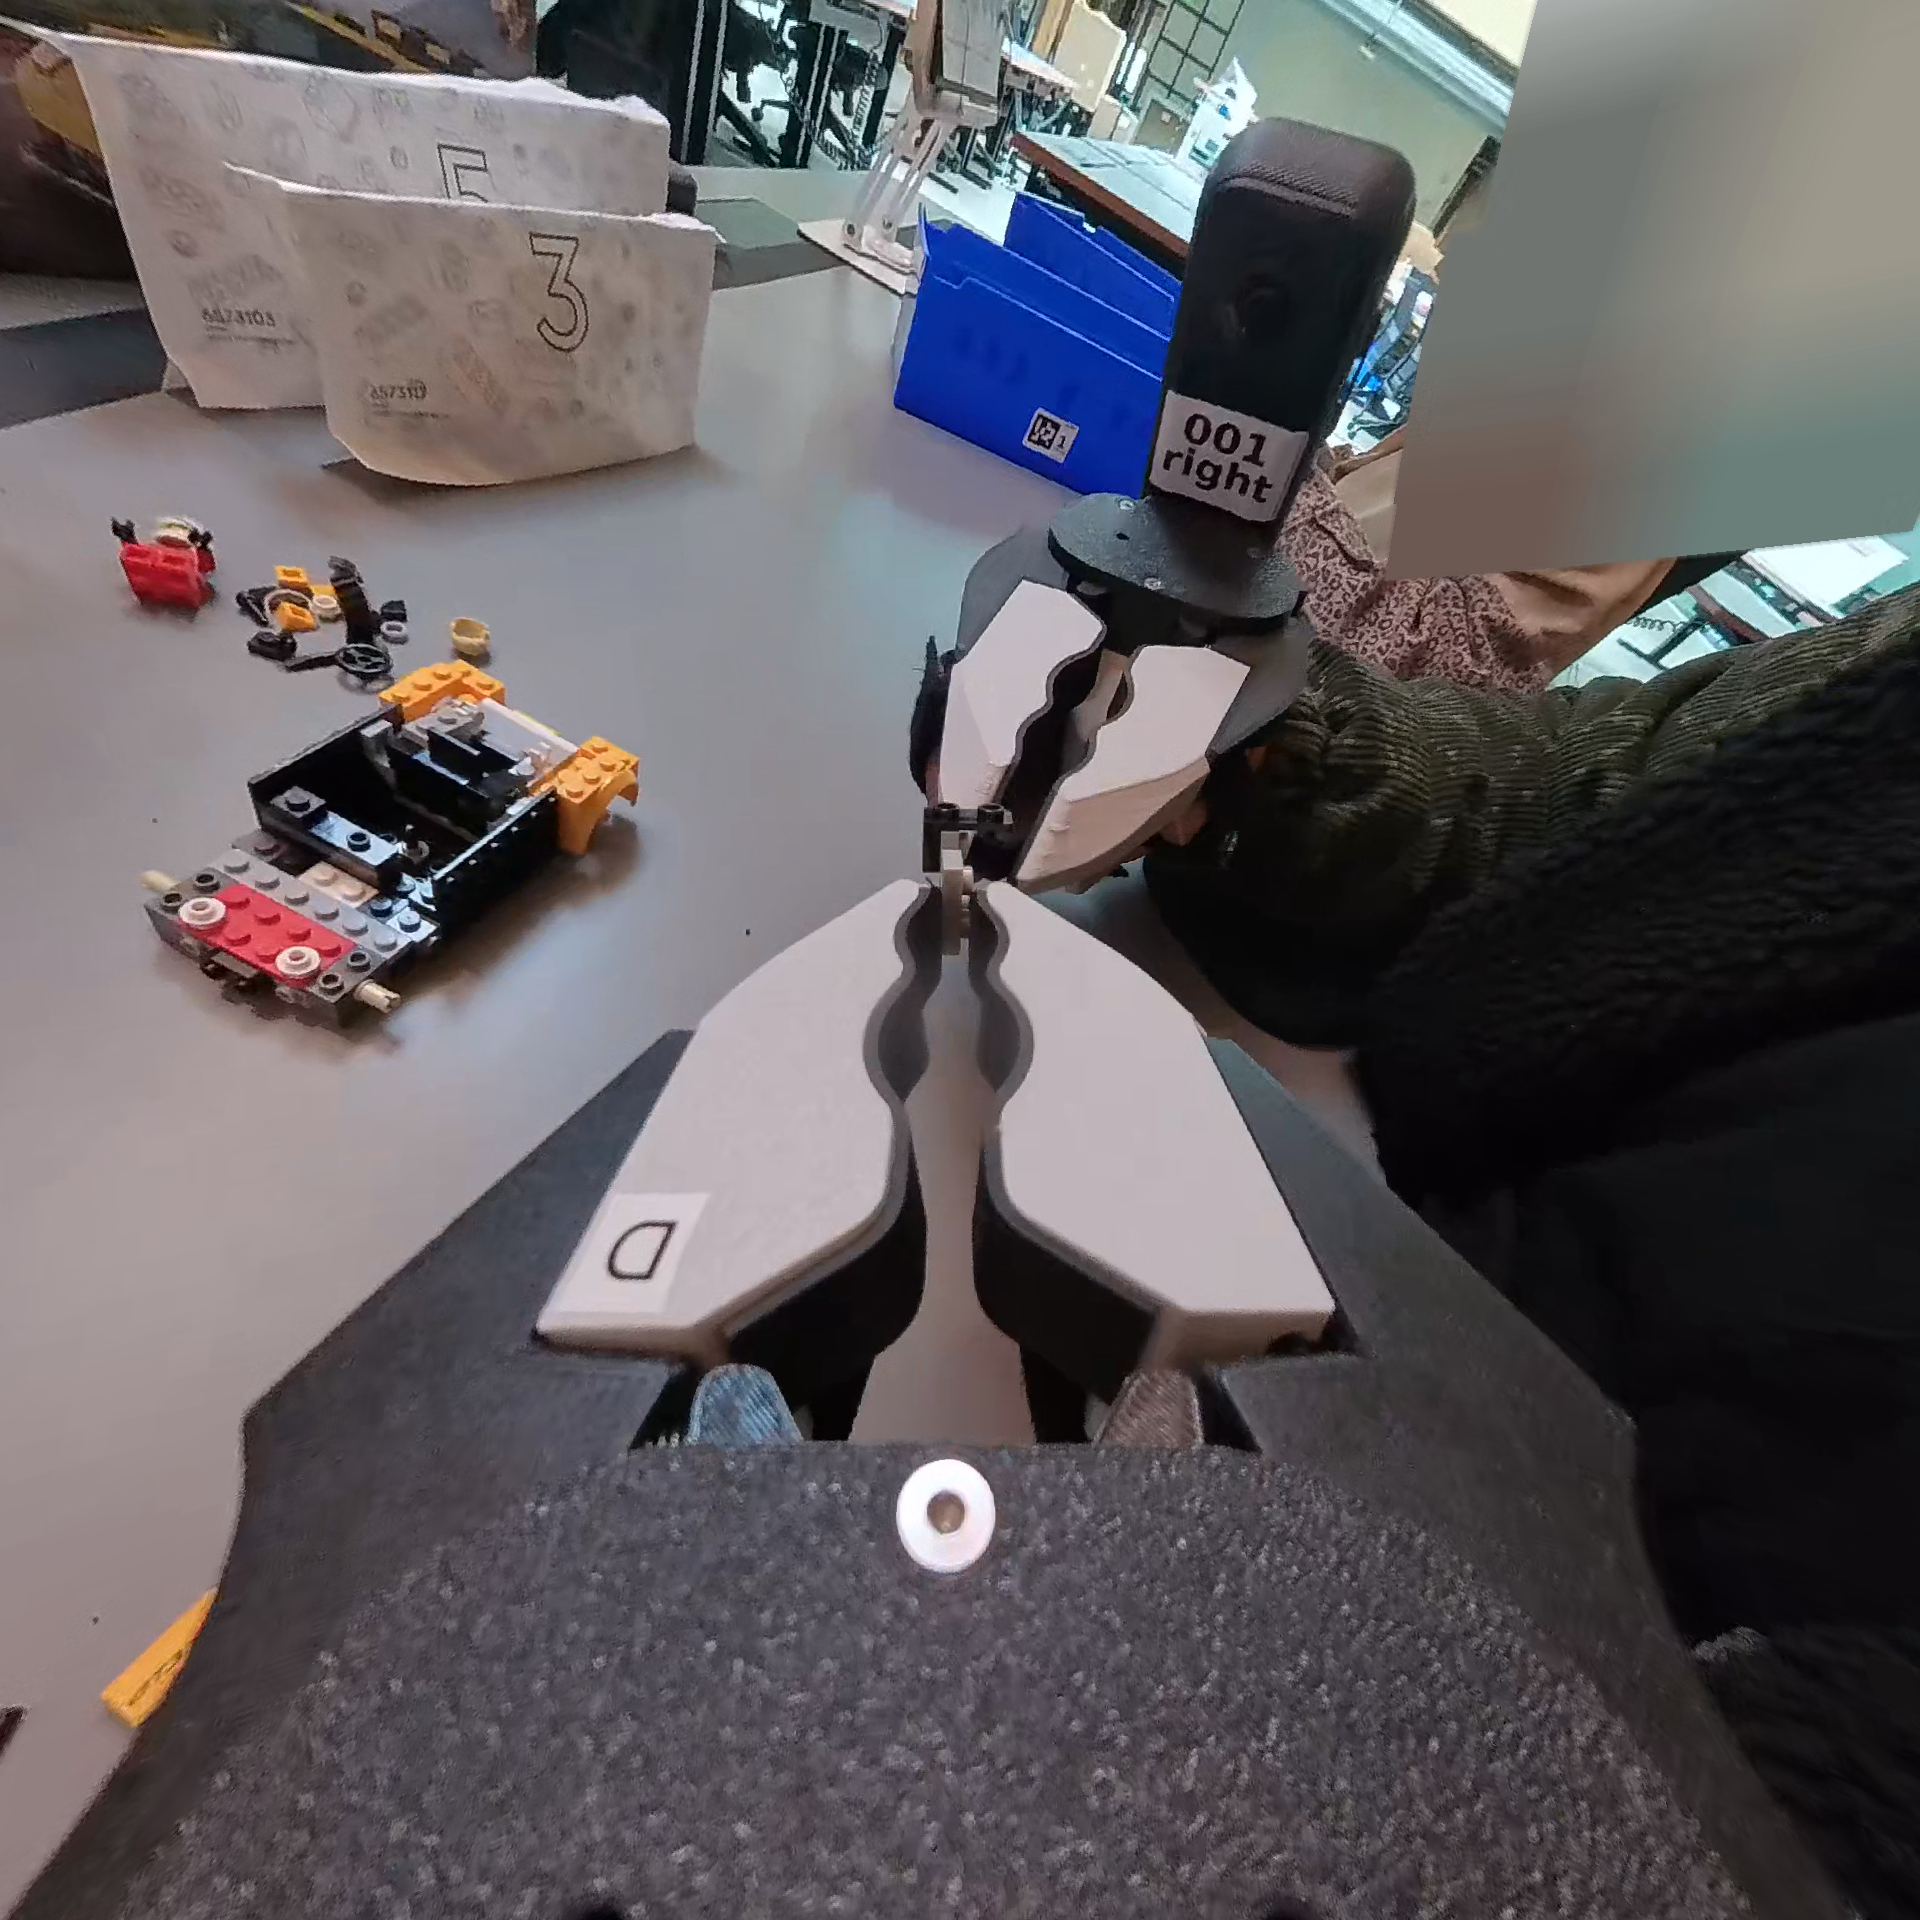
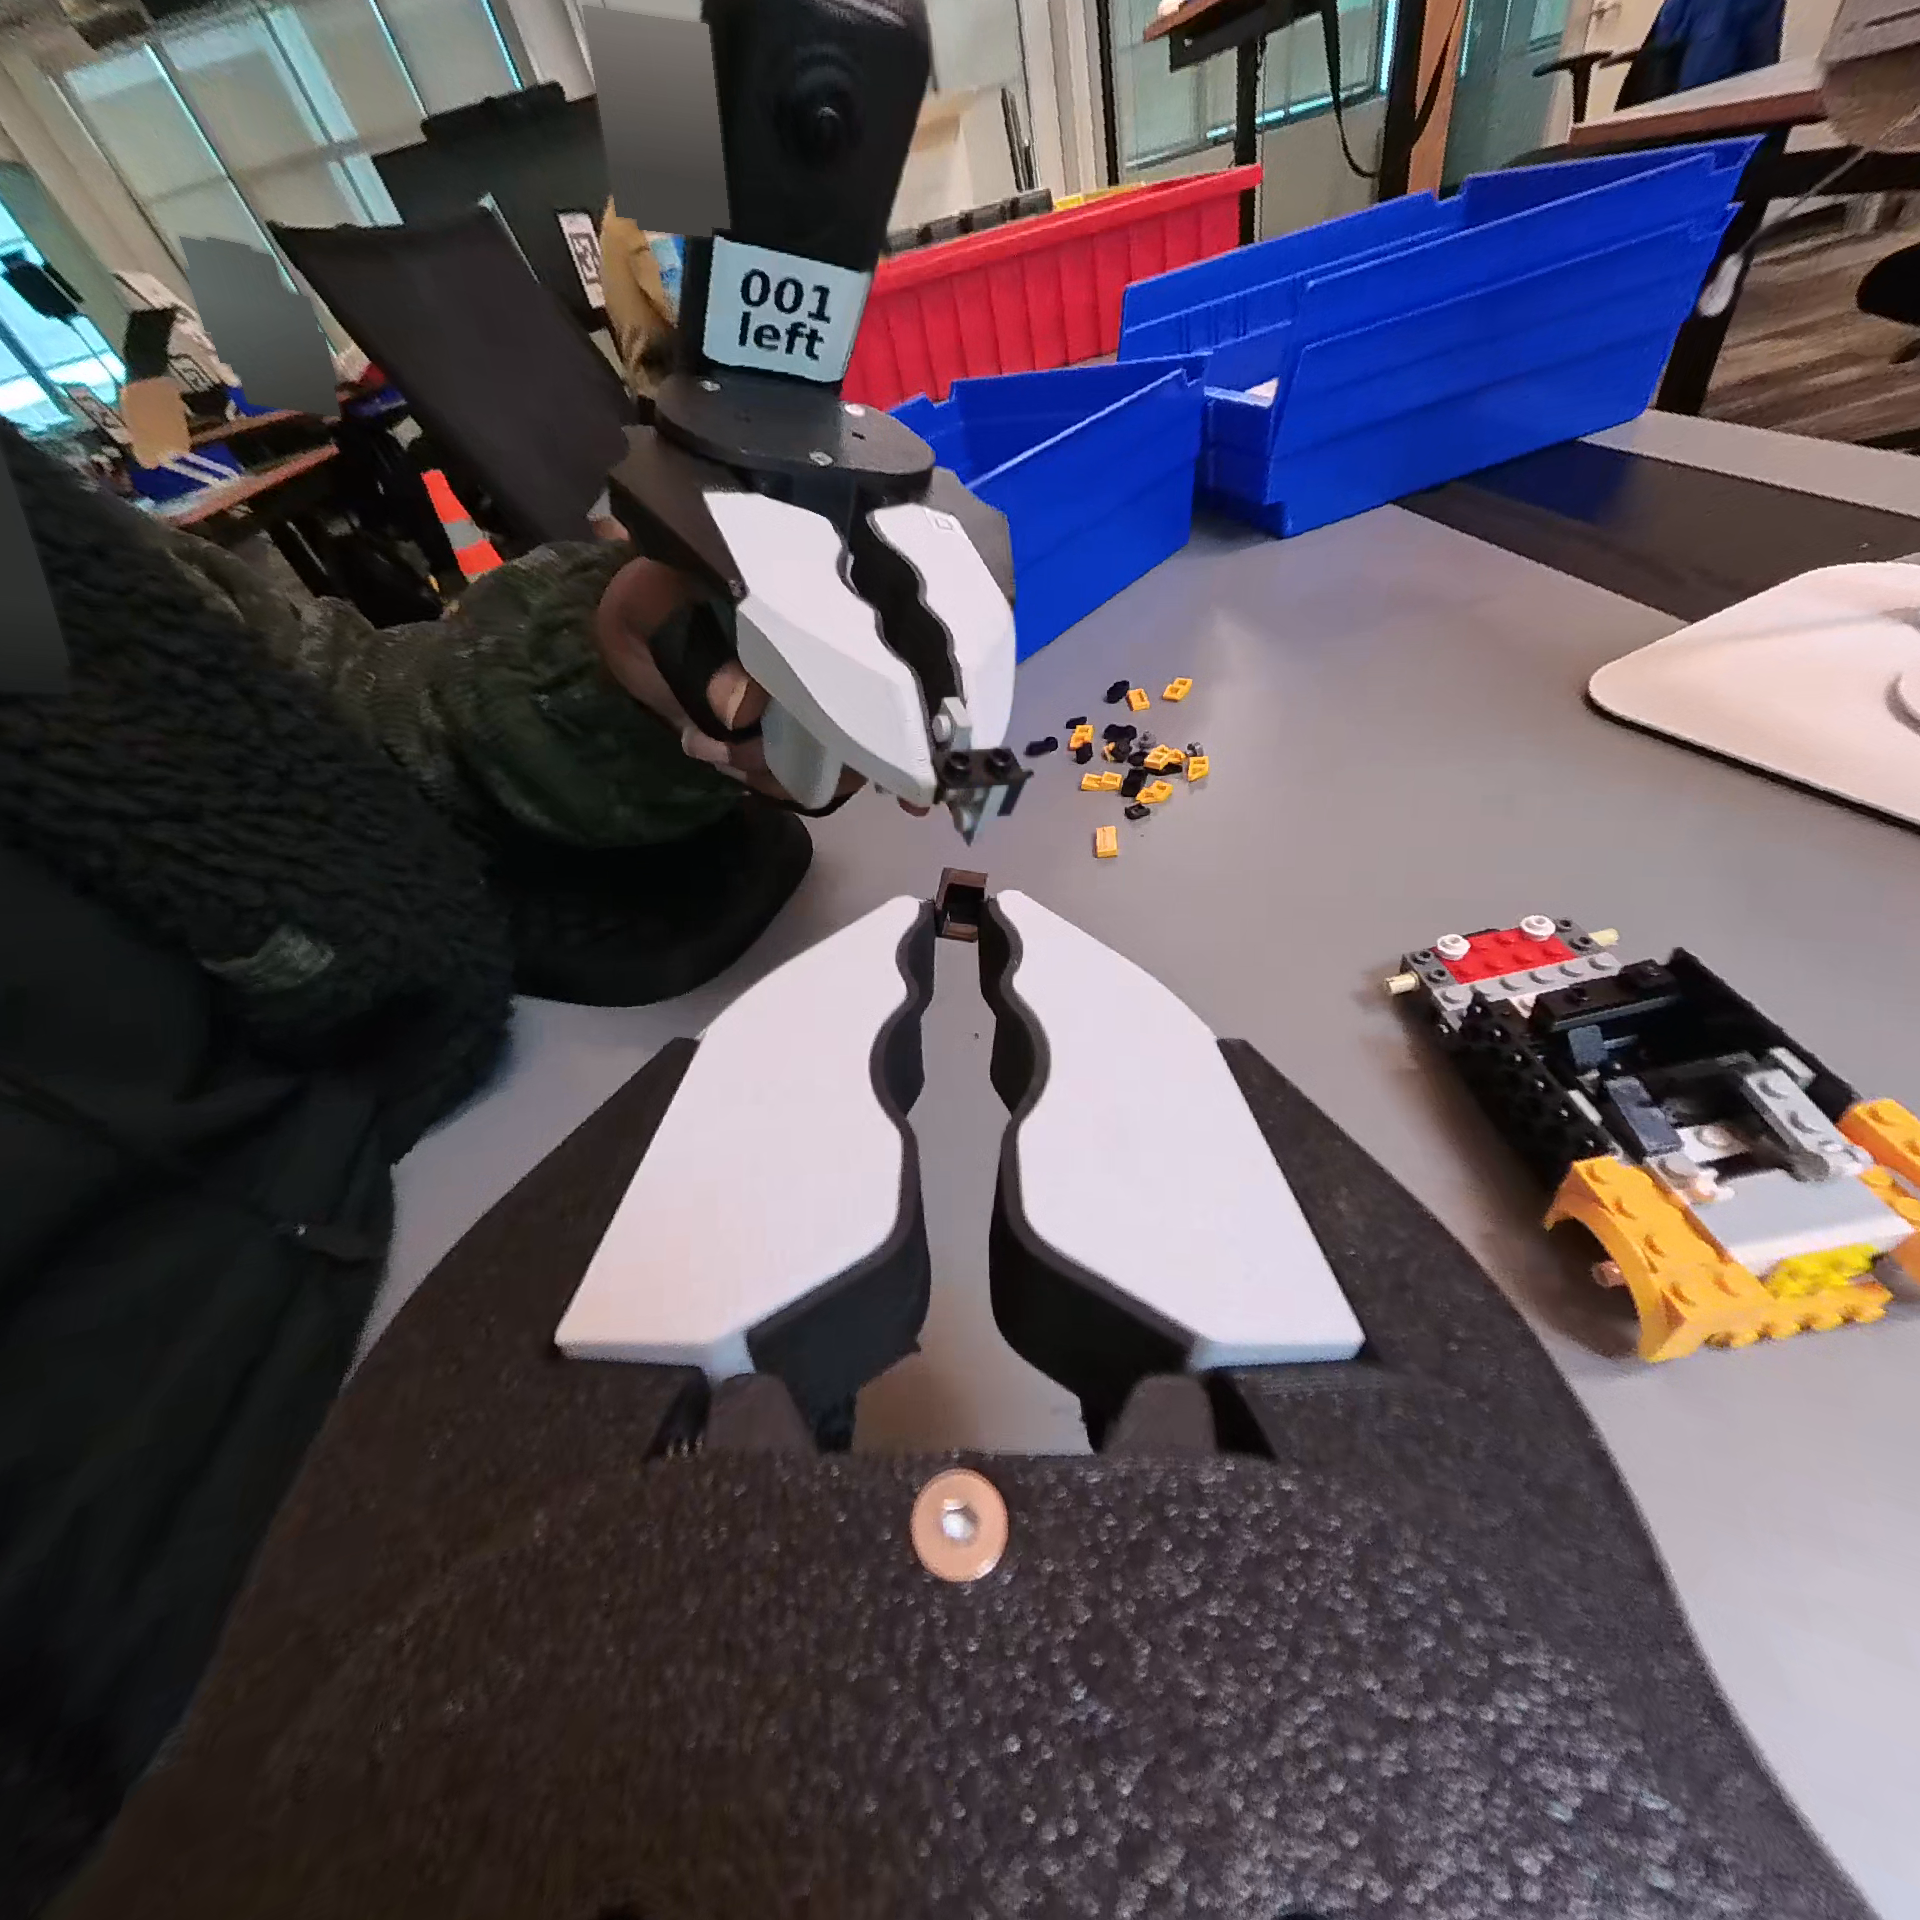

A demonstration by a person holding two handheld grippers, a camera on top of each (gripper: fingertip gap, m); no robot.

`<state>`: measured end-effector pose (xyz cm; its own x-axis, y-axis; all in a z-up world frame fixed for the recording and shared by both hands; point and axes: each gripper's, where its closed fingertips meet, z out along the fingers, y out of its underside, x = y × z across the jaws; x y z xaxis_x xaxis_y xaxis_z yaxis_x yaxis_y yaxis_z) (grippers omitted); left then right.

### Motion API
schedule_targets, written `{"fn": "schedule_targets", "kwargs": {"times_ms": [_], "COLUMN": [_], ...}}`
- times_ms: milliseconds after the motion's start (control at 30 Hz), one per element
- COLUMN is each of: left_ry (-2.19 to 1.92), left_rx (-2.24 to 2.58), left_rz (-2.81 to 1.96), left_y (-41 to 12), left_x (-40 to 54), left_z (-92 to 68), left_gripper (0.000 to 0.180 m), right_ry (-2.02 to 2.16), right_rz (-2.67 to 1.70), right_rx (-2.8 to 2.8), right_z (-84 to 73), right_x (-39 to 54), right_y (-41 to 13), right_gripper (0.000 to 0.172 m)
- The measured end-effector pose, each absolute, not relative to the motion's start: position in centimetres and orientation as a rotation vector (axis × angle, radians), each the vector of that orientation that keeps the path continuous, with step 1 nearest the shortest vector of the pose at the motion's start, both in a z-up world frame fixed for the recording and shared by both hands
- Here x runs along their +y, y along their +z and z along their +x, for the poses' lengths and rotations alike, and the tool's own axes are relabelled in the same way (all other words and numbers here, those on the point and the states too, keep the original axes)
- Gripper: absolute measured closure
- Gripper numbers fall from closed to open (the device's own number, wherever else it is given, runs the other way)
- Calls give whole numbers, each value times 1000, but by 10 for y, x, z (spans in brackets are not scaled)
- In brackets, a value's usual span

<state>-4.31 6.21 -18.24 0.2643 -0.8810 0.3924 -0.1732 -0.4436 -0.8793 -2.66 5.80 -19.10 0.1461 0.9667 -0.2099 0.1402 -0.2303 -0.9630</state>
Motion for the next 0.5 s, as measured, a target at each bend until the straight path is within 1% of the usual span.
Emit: {"fn": "schedule_targets", "kwargs": {"times_ms": [200, 500], "left_ry": [-1159, -1117], "left_rx": [895, 959], "left_rz": [-1836, -1917], "left_y": [-185, -202], "left_x": [80, 83], "left_z": [-58, -76], "left_gripper": [175, 175], "right_ry": [1089, 953], "right_rz": [-1624, -1647], "right_rx": [-1258, -1347], "right_z": [-37, -43], "right_x": [48, 46], "right_y": [-220, -239], "right_gripper": [164, 164]}}
